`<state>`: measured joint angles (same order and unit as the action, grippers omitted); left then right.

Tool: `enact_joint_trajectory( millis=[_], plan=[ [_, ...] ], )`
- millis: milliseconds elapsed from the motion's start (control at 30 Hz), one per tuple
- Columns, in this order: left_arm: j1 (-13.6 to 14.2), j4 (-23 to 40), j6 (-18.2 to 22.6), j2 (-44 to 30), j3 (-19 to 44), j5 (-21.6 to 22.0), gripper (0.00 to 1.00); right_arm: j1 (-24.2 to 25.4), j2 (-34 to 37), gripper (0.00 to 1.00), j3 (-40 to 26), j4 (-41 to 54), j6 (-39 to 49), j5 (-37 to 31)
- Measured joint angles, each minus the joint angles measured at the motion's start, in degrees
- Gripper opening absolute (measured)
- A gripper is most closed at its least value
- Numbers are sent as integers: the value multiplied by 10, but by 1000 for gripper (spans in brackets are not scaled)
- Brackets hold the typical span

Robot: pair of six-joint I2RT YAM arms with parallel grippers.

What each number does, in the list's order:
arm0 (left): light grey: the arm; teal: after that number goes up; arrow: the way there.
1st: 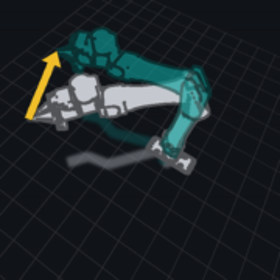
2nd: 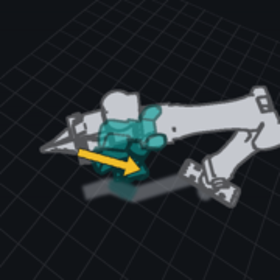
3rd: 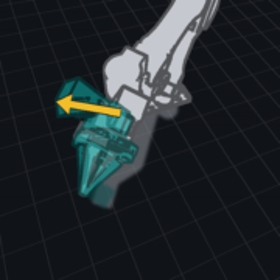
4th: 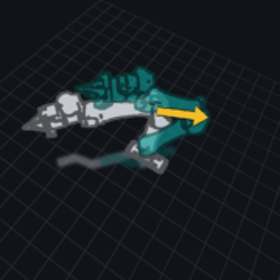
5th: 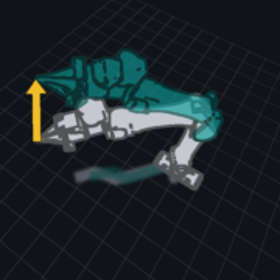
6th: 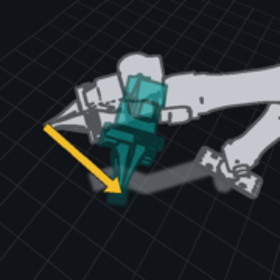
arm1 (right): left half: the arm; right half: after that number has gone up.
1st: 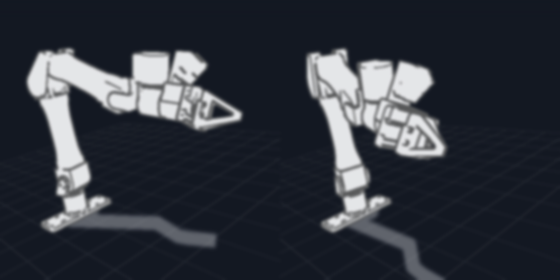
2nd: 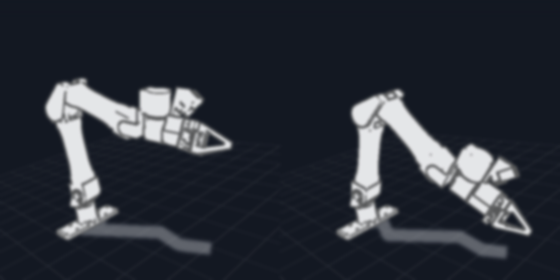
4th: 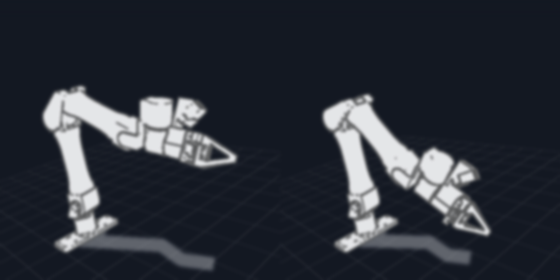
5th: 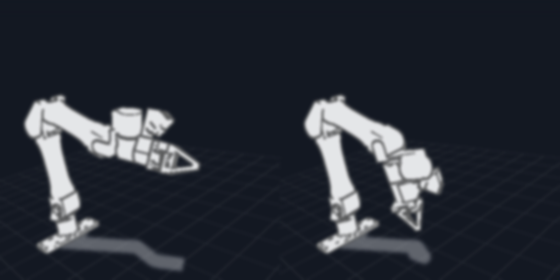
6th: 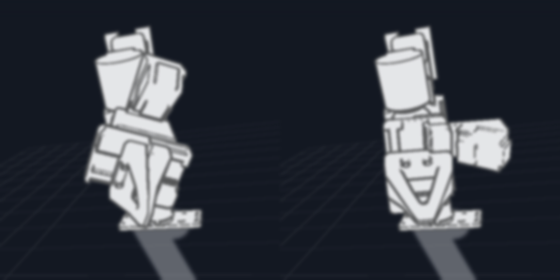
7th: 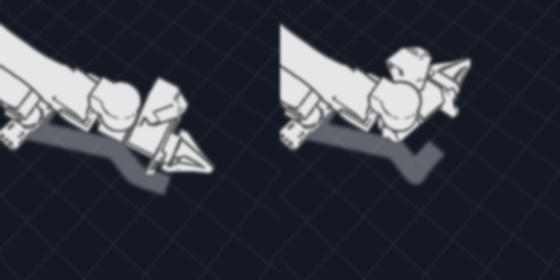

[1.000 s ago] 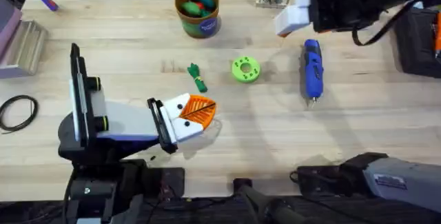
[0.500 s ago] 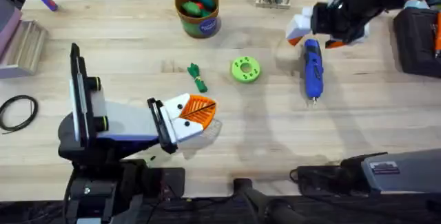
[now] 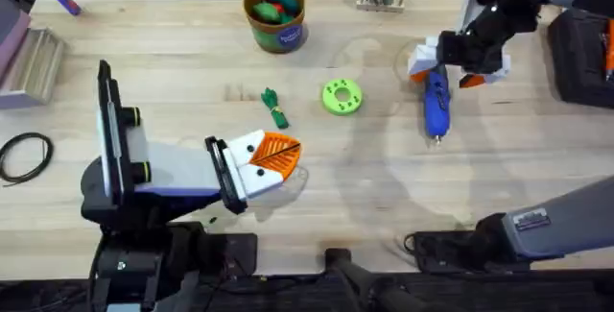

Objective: Pick up the gripper from the table and insert it into the empty holder that is missing its gripper. Then pick up a screw, insert it into the mounting hole, and use the screwdriver to tighten it. Finally, clean up the table by picking up the vegetable and placing it into the bucket.

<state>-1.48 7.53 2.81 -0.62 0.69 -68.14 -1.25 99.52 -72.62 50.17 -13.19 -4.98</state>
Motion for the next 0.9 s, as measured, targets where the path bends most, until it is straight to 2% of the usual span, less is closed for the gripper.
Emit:
enact_joint_trajectory(
  millis=[500,700,767,800,833,900],
  plan=[
    [0,0,0,0,0,0,8,4,70,926,0,-28,-14,-1],
    [0,0,0,0,0,0,8,7,71,916,-2,-26,-16,1],
    [0,0,0,0,0,0,8,7,71,864,-2,-26,-16,1],
    [0,0,0,0,0,0,8,7,71,800,-2,-26,-15,0],
    [0,0,0,0,0,0,8,7,71,696,-2,-25,-17,0],
    [0,0,0,0,0,0,8,8,71,404,-2,-24,-15,-3]
  ],
)
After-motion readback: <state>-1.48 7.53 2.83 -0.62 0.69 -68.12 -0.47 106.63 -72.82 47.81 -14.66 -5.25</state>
